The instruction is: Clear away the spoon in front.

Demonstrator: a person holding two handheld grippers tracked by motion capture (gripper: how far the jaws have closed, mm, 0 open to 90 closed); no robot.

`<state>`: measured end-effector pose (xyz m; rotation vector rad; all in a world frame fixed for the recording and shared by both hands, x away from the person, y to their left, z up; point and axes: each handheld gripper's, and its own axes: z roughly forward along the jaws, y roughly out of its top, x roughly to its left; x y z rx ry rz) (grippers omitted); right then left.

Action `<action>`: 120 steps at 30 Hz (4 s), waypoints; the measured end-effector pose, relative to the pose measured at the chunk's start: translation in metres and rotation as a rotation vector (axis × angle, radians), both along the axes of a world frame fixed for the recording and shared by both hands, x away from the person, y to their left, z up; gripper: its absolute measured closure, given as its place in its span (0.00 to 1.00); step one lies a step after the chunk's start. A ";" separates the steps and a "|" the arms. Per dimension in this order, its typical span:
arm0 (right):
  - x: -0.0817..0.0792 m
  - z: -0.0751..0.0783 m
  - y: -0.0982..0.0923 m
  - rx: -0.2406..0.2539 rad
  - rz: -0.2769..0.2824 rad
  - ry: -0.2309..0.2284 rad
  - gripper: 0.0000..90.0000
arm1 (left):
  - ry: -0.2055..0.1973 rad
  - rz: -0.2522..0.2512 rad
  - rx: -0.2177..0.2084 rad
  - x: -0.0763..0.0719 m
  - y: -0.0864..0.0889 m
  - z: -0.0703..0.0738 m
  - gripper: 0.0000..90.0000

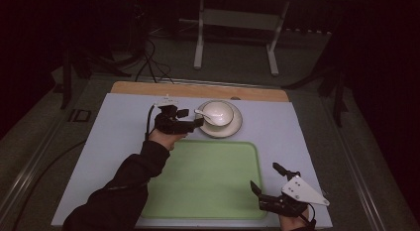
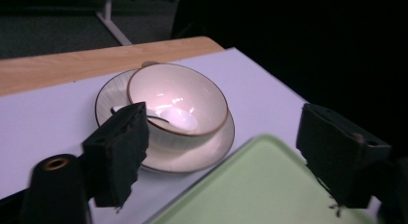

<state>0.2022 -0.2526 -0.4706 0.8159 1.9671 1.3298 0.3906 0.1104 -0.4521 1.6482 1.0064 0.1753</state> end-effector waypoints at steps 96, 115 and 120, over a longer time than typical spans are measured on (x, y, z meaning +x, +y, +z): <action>0.000 0.000 -0.002 0.028 0.016 0.010 0.13 | 0.096 0.161 -0.266 0.035 -0.037 0.019 0.94; -0.001 0.000 -0.002 0.034 0.011 0.010 0.13 | 0.098 -0.032 -0.113 0.007 -0.020 0.069 0.94; -0.001 0.000 -0.001 0.032 0.012 0.007 0.13 | 0.089 -0.089 -0.068 -0.004 -0.021 0.076 0.94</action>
